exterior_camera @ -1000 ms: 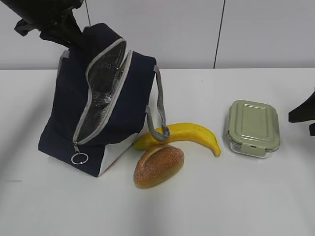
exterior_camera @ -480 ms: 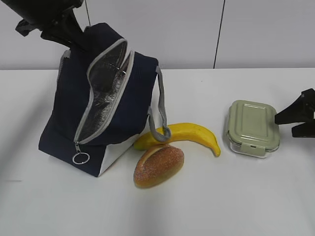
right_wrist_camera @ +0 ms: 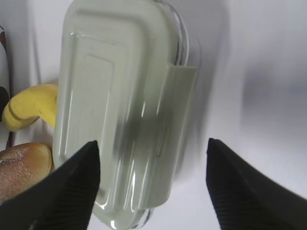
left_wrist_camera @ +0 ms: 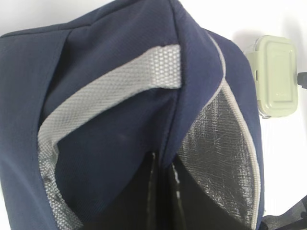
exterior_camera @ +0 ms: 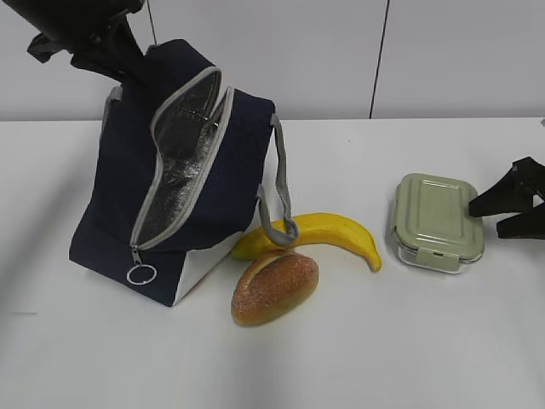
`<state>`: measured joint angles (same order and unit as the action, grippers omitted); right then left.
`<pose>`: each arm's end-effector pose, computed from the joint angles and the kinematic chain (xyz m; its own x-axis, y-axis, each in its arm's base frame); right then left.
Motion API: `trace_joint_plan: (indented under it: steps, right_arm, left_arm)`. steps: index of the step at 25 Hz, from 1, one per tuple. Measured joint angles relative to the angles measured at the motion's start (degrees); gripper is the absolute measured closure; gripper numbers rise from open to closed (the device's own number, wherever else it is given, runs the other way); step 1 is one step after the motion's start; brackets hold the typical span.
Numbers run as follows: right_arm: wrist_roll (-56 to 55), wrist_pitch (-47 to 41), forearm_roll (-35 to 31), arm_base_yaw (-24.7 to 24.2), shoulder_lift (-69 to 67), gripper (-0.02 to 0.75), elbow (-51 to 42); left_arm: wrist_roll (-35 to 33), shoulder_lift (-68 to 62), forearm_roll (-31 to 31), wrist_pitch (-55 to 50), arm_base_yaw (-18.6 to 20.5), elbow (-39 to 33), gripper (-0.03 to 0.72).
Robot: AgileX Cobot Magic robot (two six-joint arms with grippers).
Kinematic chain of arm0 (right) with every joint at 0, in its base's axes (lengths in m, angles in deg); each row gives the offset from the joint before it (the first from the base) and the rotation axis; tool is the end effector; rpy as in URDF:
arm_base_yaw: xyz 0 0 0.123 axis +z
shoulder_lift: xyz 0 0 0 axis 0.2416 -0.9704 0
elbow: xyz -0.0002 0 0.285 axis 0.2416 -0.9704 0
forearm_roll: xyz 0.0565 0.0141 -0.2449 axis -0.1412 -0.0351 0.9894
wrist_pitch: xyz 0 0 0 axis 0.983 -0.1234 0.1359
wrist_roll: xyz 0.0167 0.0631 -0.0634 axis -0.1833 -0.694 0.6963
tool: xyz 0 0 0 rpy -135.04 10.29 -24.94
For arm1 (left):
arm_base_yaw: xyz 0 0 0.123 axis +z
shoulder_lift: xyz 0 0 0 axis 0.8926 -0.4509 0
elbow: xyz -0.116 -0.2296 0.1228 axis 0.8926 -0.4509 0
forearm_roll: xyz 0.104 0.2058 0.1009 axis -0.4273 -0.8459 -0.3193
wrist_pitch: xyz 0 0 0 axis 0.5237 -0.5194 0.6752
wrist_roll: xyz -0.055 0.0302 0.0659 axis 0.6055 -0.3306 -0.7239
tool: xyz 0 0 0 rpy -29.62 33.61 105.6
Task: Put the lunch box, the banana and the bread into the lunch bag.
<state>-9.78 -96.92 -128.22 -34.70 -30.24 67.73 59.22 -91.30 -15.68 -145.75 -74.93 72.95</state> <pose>0.3499 -0.0642 0.1464 -0.9305 0.2094 -0.3004 -0.0359 0.7642 0.6440 0.3928 -0.1251 0.3263 -0.9309 0.1159 -0.3464 0.2771 0.8420 -0.4629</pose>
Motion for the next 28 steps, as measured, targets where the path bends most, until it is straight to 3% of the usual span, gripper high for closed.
trace_joint_plan:
  steps: [22,28]
  right_arm:
    - [7.6,-7.4,-7.0,-0.1,-9.4,0.175,3.1]
    - [8.1,-7.8,-7.5,-0.1,-9.4,0.242,3.1]
  left_arm:
    - [0.0,0.0,1.1,-0.1,0.0,0.0,0.704]
    - [0.0,0.0,1.2,-0.2,0.0,0.0,0.704]
